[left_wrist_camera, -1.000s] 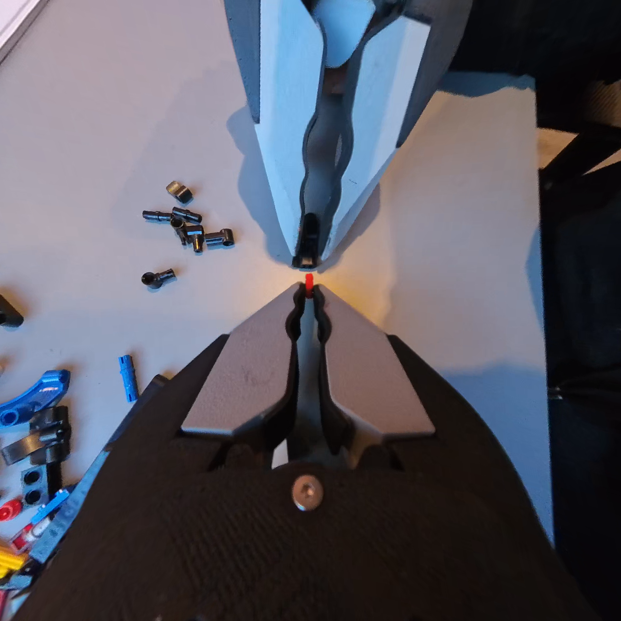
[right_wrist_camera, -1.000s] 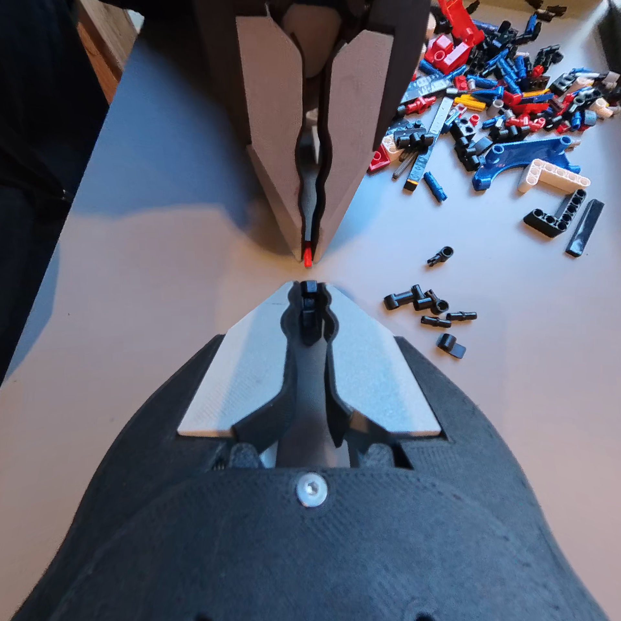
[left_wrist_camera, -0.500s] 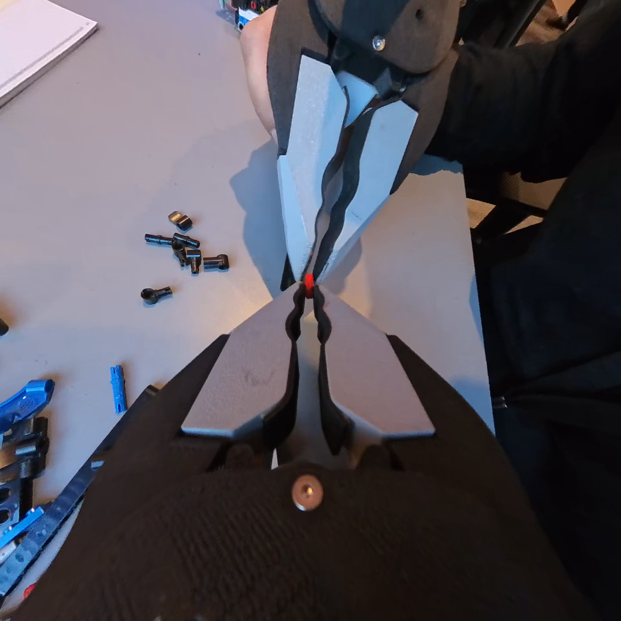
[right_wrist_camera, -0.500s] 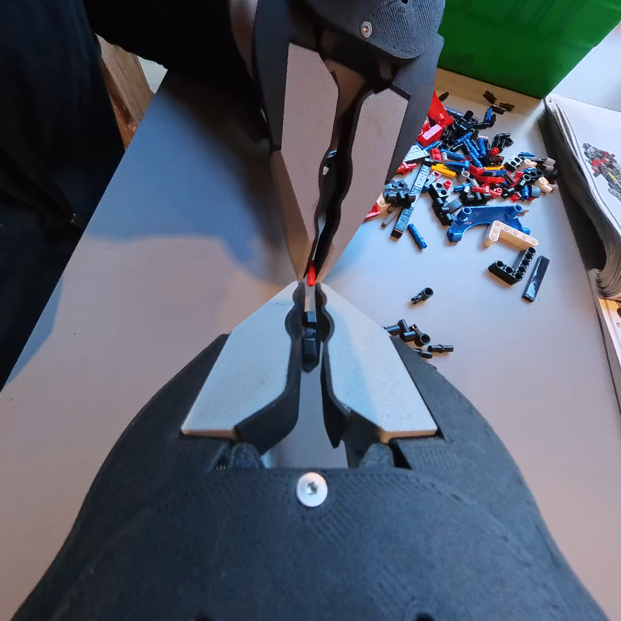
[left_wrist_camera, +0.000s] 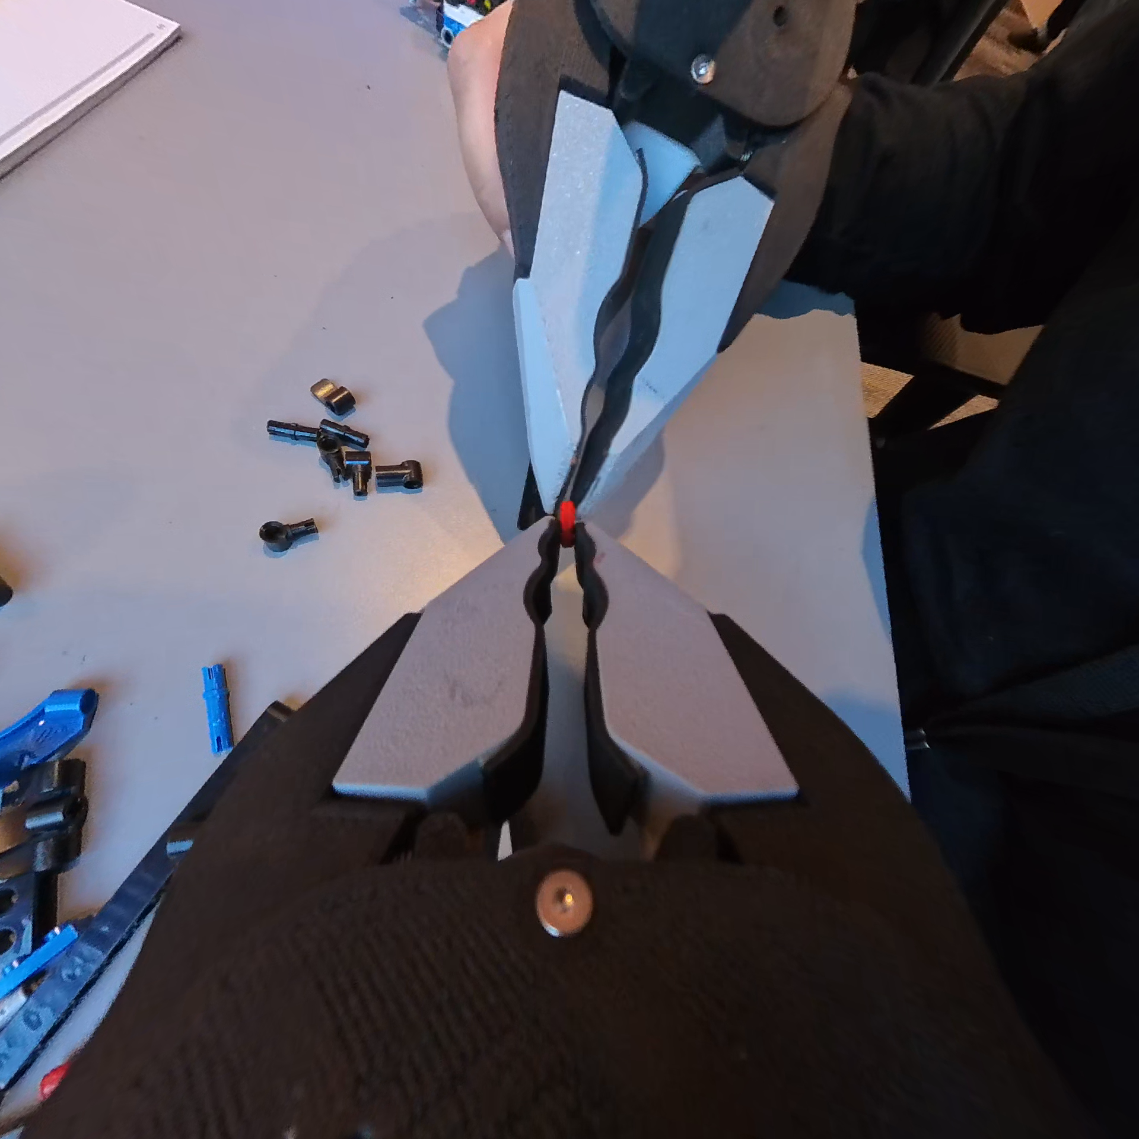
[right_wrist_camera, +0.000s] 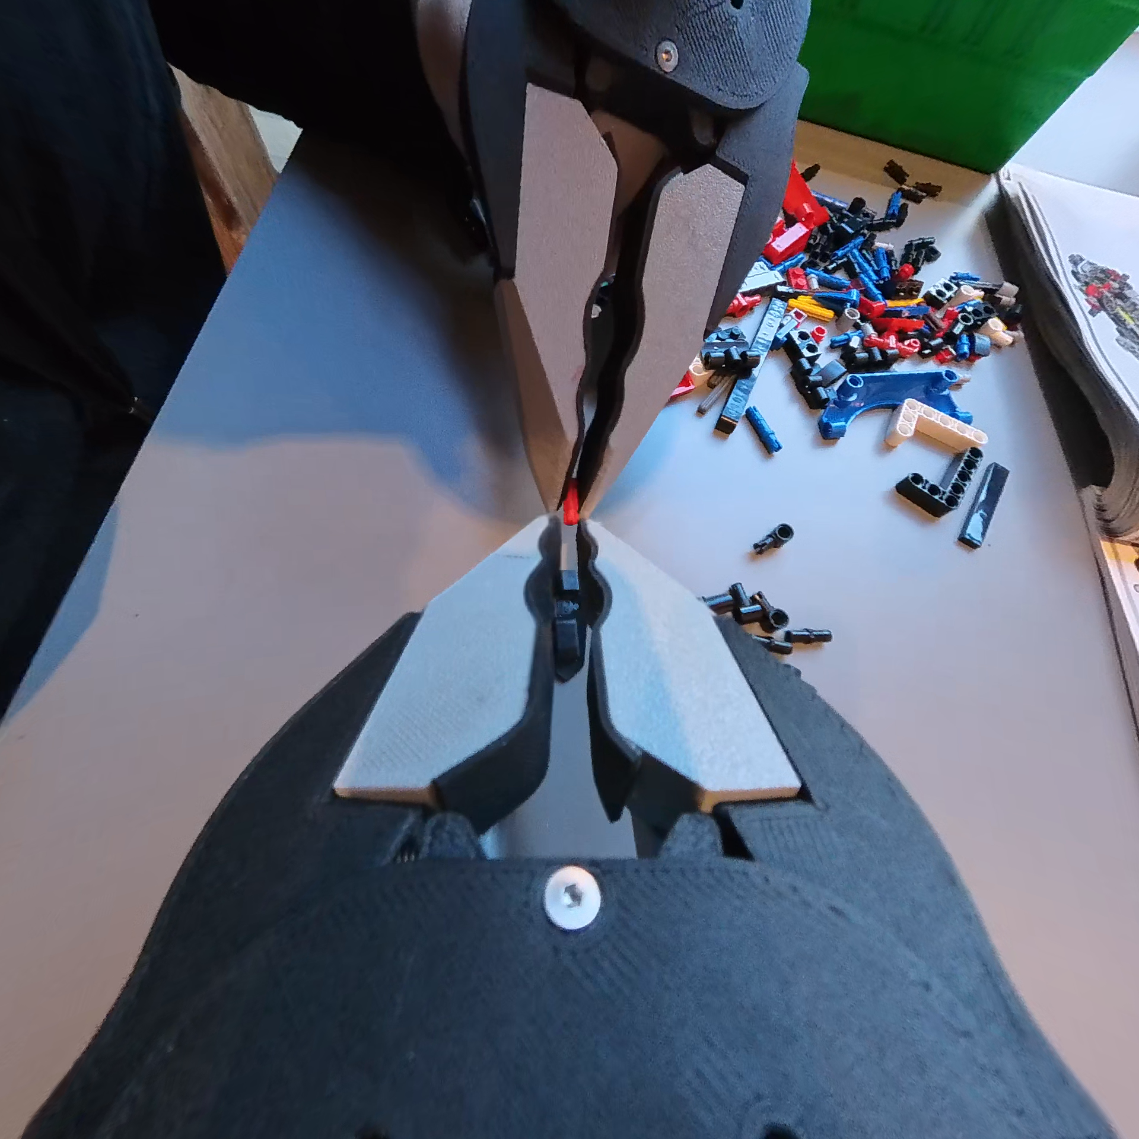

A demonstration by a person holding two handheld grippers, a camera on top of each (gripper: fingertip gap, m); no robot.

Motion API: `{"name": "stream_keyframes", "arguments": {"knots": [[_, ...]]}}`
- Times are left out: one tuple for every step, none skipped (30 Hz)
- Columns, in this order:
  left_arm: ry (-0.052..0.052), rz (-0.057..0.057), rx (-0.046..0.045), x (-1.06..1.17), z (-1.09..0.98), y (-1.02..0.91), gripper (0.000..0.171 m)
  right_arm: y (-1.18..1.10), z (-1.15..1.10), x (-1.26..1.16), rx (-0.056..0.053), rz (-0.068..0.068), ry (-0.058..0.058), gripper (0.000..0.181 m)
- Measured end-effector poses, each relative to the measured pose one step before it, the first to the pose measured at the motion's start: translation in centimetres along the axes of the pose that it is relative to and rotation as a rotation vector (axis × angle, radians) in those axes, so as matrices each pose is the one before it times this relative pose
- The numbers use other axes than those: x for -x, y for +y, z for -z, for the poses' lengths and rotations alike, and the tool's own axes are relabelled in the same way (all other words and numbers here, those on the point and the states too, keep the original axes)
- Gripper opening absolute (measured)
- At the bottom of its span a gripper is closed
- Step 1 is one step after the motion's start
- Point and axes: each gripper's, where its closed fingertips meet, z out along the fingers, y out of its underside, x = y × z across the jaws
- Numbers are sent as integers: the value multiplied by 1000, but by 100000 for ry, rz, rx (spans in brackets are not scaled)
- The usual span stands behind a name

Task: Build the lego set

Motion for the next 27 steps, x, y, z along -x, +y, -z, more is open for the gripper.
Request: {"name": "stream_keyframes", "arguments": {"knots": [[-51, 303, 174, 11, -40, 28, 1, 26, 9, -33, 91, 98, 216, 0], [140, 195, 82, -14, -18, 13, 1, 3, 20, 7, -127, 0, -103, 0], [63, -39, 156, -5, -9, 32, 1, -37, 16, -2, -295, -231, -102, 0], [-192, -149, 138, 36, -4, 22, 1, -42, 30, -14, -328, -283, -36, 0], [-178, -44, 186, 25, -14, 32, 1, -63, 35, -14, -454, -201, -57, 0], [64, -21, 148, -14, -25, 22, 1, -107, 38, 1, -681, -200, -149, 0], [-38, -33, -74, -5, -11, -10, 1, -79, 27, 5, -564, -296, -143, 0], [-56, -27, -28, -3, -8, -4, 1, -29, -7, 19, -172, -293, -220, 1], [202, 2, 245, -31, -10, 40, 1, 13, -24, 41, 46, -115, -277, 1], [5, -102, 308, -4, -22, 40, 1, 22, -38, 28, 138, 83, -102, 1], [-228, -156, 104, 20, -11, 22, 1, 24, -34, 4, 159, 261, 140, 1], [3, -139, 40, -21, 0, 15, 1, 10, 6, -5, 112, 295, 180, 1], [213, -46, -88, -38, 2, -15, 1, -13, 29, -20, -77, 137, 141, 1], [243, 127, -162, -32, 14, -33, 1, -42, 50, -35, -313, -57, 113, 1], [356, 242, -229, -40, 10, -35, 1, -73, 43, 4, -453, -98, -81, 1], [373, 285, -297, -40, 27, -43, 1, -75, 34, 10, -395, 23, -82, 1], [246, 241, -185, -8, 27, -24, 0, -36, 9, -1, -147, 224, 135, 1], [110, 184, 22, 9, 6, 6, 0, -13, -3, -12, 60, 347, 235, 1], [128, 104, 55, -10, 4, 15, 0, -13, -15, 16, 40, 428, 139, 1], [183, 32, 65, -29, -9, 12, 0, -11, -18, 56, -35, 376, -95, 1], [268, 7, 137, -47, -20, 13, 1, -18, -15, 49, -27, 270, -153, 0], [156, 46, 207, -32, -35, 33, 0, -8, -4, 38, 12, 318, -76, 0], [175, 20, 136, -41, -24, 25, 0, -14, 8, 25, -8, 370, 12, 0], [90, 136, 50, -7, -10, 17, 1, -18, 13, -2, -88, 357, 168, 0], [245, 326, 91, 3, -3, 21, 1, -28, 5, -13, -167, 136, 199, 0], [516, 535, 153, -34, 2, 37, 0, -23, -9, -24, -208, -191, 135, 1], [538, 639, 99, -20, -16, 34, 0, -17, -16, -1, -140, -285, -168, 2]]}}
